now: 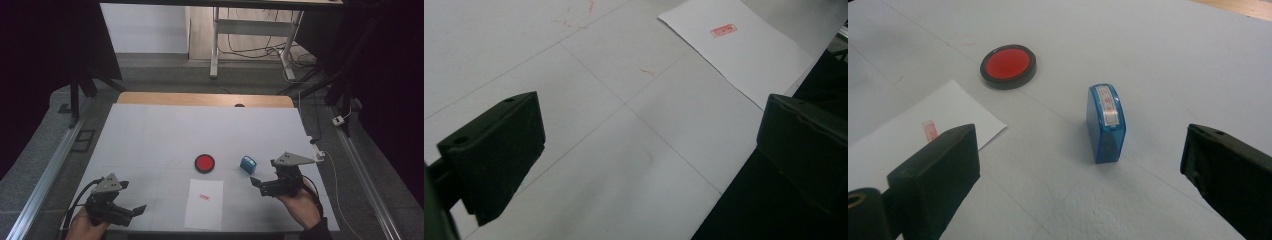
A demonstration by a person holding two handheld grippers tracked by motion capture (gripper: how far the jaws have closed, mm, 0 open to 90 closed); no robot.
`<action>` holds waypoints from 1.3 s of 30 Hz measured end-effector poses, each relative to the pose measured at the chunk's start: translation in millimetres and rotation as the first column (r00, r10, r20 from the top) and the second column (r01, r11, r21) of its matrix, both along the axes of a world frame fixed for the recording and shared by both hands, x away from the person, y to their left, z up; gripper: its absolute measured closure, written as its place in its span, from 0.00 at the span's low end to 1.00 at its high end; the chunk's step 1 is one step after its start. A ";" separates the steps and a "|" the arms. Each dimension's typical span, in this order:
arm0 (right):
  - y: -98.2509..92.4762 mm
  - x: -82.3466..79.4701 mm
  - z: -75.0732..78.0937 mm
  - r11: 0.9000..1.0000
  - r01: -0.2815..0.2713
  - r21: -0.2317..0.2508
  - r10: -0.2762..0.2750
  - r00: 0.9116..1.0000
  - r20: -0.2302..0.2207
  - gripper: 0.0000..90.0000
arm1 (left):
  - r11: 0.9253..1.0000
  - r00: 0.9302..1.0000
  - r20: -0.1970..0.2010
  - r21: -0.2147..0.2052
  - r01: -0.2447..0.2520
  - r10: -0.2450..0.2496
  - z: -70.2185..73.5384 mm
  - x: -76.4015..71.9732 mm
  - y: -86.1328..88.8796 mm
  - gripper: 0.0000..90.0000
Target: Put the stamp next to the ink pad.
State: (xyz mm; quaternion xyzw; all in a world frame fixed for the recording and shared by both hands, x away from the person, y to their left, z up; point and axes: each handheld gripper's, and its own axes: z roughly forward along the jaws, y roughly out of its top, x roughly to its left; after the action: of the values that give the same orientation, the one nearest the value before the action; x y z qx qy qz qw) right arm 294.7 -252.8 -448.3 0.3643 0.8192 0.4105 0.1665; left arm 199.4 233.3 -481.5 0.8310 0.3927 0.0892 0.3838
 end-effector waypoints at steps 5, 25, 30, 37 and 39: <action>-10.2 -10.7 0.3 0.999 0.040 0.005 -0.040 0.999 0.016 0.00 | 1.000 1.000 0.002 -0.001 -0.001 0.001 0.0 -0.2 0.7 0.00; -56.6 -59.3 -2.8 0.988 0.149 0.044 -0.149 0.989 -0.019 0.00 | 1.000 1.000 -0.004 -0.010 -0.009 0.009 0.1 0.3 1.1 0.00; -64.2 -70.0 -4.9 0.987 0.160 0.008 -0.160 0.987 -0.028 0.00 | 1.000 1.000 -0.003 -0.008 -0.010 0.010 0.1 0.1 1.2 0.00; -62.4 -76.6 -6.4 0.989 0.144 -0.035 -0.145 0.989 -0.041 0.00 | 1.000 1.000 -0.004 -0.005 -0.011 0.011 -0.2 0.1 1.1 0.00; -61.9 -76.2 -6.6 0.989 0.142 -0.043 -0.144 0.989 -0.043 0.00 | 1.000 1.000 -0.005 -0.004 -0.012 0.012 -0.3 0.2 1.0 0.00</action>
State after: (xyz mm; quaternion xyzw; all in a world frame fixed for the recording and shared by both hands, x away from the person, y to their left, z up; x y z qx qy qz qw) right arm 218.6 -314.7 -454.9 0.4281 0.8025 0.3726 0.1841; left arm 199.6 234.3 -481.8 0.8281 0.3985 0.0886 0.3841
